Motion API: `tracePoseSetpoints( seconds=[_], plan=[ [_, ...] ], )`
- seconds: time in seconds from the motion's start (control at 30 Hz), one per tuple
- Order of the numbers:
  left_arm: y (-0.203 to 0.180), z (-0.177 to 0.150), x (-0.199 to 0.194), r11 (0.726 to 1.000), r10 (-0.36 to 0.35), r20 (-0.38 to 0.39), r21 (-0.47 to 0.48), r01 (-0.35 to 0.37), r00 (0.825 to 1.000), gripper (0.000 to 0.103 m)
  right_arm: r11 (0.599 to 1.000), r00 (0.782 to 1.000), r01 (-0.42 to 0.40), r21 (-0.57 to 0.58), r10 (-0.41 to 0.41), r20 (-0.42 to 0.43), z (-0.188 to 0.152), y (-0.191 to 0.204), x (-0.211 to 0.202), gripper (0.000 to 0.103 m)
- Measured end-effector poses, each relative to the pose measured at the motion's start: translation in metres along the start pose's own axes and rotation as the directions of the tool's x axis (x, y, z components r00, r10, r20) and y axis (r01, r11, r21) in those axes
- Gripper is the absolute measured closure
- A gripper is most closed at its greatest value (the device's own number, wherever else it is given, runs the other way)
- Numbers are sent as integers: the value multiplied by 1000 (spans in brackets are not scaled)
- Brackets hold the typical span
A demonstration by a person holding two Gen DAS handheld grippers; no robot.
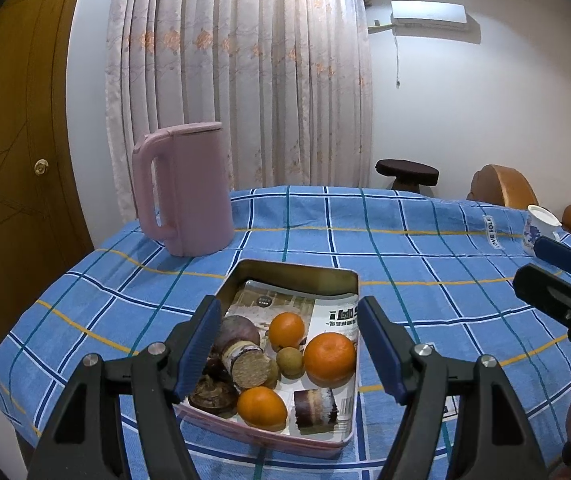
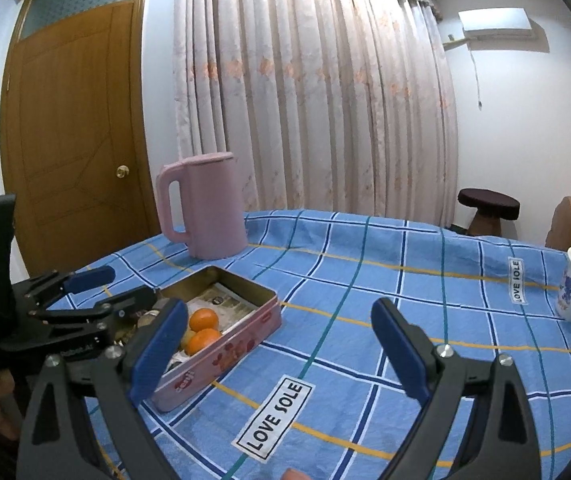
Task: Organize fruits
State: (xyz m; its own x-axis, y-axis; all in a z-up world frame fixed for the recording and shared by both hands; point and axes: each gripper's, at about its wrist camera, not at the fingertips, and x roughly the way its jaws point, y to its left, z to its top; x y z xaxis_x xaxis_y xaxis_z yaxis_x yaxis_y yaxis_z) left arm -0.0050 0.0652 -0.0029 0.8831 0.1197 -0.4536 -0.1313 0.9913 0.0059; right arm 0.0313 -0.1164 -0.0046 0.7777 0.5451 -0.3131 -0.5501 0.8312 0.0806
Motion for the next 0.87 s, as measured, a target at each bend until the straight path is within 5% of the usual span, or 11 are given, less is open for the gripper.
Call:
tracePoseSetpoints(
  seconds=[0.1,0.87],
  plan=[
    [-1,2,-2,1000,-2,6,-3,2,1000,24,1000,1000,7,1,-7,10,1,-2,-3,8],
    [-18,9,-17,999,-25,45,21,24,999,23,999,999,41,8,-41,4,-8,-14,-12,7]
  ],
)
